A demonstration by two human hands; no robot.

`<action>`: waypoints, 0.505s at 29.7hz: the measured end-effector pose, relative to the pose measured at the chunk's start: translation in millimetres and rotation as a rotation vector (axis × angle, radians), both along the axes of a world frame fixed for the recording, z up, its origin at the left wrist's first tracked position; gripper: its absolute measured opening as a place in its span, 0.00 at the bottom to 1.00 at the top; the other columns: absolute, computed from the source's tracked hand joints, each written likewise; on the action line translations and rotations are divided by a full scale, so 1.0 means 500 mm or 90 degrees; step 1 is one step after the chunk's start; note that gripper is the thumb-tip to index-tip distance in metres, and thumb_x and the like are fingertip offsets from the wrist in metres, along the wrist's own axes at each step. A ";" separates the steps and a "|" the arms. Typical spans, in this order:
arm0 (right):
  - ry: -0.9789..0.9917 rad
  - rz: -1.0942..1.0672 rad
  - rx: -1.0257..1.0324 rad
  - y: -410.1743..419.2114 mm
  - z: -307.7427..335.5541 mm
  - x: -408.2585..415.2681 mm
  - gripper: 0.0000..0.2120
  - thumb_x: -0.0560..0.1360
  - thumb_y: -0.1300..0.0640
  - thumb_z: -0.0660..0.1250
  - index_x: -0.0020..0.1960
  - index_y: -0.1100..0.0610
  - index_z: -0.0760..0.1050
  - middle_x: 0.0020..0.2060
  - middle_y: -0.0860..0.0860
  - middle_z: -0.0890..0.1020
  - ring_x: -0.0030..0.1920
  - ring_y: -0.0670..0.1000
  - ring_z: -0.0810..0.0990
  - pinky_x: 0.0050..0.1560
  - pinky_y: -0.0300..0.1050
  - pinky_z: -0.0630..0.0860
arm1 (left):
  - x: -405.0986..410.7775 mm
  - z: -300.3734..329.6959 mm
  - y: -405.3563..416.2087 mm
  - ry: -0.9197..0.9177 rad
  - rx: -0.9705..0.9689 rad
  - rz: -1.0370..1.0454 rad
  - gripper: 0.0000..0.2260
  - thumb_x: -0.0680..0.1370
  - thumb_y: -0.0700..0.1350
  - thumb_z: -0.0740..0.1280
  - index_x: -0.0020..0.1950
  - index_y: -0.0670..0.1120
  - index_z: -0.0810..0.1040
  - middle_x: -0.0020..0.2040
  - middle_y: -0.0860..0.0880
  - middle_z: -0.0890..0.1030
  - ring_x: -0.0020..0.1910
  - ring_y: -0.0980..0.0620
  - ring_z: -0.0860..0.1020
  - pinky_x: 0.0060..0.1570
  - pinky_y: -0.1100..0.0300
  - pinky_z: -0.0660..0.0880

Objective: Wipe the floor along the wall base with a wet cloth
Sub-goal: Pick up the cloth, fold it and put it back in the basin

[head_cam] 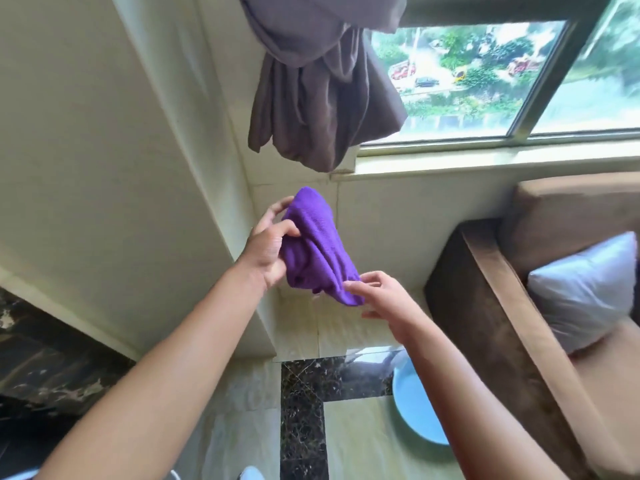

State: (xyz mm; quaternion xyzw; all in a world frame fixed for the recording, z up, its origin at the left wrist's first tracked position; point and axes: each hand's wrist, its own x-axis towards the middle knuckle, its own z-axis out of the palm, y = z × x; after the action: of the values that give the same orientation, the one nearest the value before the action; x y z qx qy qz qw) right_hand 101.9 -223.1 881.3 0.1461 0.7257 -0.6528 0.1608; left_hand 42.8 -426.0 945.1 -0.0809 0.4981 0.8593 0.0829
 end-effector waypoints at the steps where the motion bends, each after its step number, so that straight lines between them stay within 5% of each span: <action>1: -0.008 -0.023 -0.031 0.029 -0.012 -0.002 0.27 0.67 0.39 0.76 0.59 0.53 0.76 0.55 0.49 0.82 0.53 0.47 0.82 0.56 0.55 0.78 | 0.003 0.006 0.033 0.015 -0.015 -0.039 0.28 0.70 0.26 0.57 0.68 0.43 0.74 0.43 0.45 0.82 0.41 0.49 0.81 0.45 0.56 0.81; 5: -0.043 -0.037 -0.307 0.108 -0.028 -0.006 0.37 0.66 0.26 0.68 0.69 0.44 0.74 0.64 0.47 0.81 0.63 0.51 0.79 0.68 0.60 0.70 | 0.002 0.023 0.155 0.043 -0.018 -0.138 0.29 0.67 0.28 0.58 0.67 0.42 0.74 0.47 0.43 0.81 0.44 0.49 0.80 0.49 0.56 0.80; 9: -0.014 -0.133 -0.567 0.155 -0.032 0.004 0.31 0.73 0.39 0.66 0.68 0.58 0.75 0.63 0.59 0.81 0.62 0.57 0.81 0.69 0.59 0.73 | -0.020 0.020 0.238 0.008 -0.025 -0.178 0.28 0.70 0.26 0.53 0.67 0.39 0.72 0.49 0.42 0.81 0.47 0.47 0.80 0.52 0.55 0.80; 12: 0.077 -0.258 -0.463 0.208 -0.026 -0.021 0.19 0.76 0.53 0.72 0.63 0.63 0.78 0.60 0.63 0.82 0.60 0.61 0.82 0.60 0.56 0.79 | -0.049 0.001 0.287 -0.028 -0.051 -0.180 0.29 0.69 0.25 0.51 0.67 0.38 0.72 0.50 0.41 0.80 0.48 0.45 0.79 0.53 0.54 0.80; 15: 0.143 -0.378 -0.322 0.262 -0.022 -0.055 0.10 0.78 0.56 0.71 0.56 0.60 0.82 0.53 0.58 0.86 0.57 0.58 0.84 0.59 0.56 0.81 | -0.083 -0.028 0.325 -0.043 -0.090 -0.201 0.27 0.69 0.27 0.52 0.66 0.37 0.74 0.51 0.41 0.80 0.50 0.45 0.79 0.53 0.54 0.79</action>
State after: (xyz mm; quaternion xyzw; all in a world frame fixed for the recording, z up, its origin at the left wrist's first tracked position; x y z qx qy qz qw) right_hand 74.5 -92.0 870.2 0.2328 0.4813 -0.8408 -0.0844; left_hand 1.1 -263.6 931.2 -0.0360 0.5607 0.7953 0.2277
